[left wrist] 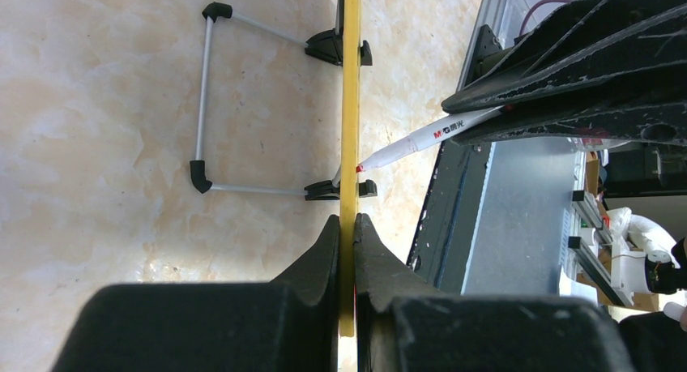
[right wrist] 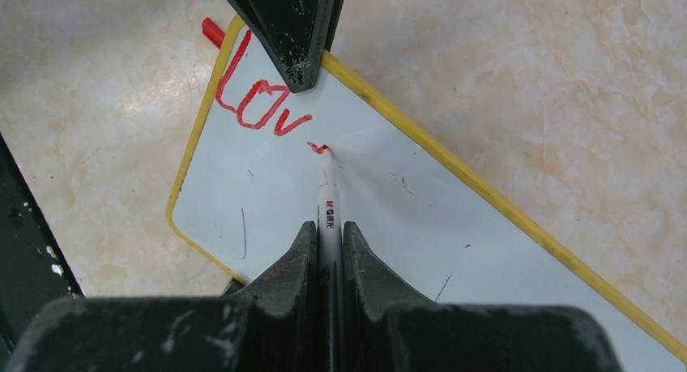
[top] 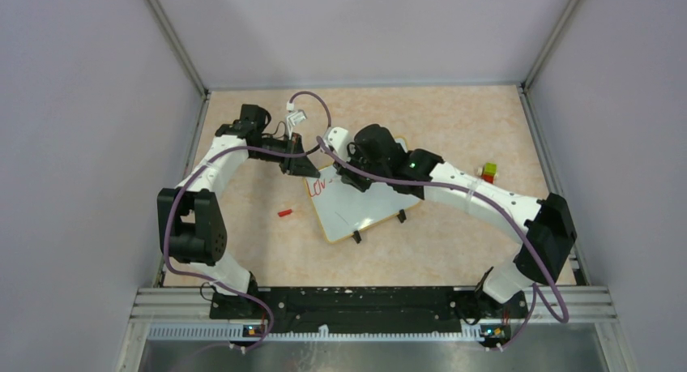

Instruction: Write a sentence on the whiteboard

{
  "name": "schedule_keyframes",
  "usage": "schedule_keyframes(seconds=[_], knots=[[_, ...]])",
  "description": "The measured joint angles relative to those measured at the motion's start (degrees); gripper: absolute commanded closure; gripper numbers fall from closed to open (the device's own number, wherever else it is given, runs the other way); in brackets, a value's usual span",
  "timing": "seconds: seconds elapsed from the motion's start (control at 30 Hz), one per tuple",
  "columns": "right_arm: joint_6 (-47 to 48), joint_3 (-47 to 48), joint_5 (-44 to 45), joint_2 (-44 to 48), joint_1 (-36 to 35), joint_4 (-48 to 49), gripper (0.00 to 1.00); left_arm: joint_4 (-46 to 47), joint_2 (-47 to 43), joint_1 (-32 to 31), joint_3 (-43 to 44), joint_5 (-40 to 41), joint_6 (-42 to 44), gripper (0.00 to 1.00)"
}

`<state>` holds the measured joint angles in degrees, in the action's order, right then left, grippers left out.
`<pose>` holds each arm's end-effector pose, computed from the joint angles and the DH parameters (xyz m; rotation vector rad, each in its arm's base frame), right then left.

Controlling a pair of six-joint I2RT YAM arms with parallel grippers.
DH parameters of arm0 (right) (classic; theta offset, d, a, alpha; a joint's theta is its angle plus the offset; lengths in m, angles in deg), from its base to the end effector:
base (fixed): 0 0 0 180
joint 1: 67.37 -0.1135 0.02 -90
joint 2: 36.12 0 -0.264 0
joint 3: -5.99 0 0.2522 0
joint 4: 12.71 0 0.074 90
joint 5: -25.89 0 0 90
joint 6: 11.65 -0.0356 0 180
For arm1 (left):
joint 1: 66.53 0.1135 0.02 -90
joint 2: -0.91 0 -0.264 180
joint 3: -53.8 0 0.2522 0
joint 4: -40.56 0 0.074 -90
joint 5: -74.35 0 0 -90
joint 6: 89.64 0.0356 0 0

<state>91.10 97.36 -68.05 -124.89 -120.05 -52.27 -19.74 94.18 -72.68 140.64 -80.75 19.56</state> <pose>0.2125 0.2828 0.3230 -1.2501 1.8746 0.4567 0.3155 -0.0665 0.2671 0.7902 2.1519 -1.3882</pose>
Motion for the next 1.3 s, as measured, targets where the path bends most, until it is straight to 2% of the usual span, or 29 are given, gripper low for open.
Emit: schedule_keyframes(seconds=[1.3], knots=[[-0.57, 0.87, 1.29, -0.98, -1.68, 1.64, 1.00, 0.17, 0.00, 0.00, 0.00, 0.22, 0.02, 1.00]])
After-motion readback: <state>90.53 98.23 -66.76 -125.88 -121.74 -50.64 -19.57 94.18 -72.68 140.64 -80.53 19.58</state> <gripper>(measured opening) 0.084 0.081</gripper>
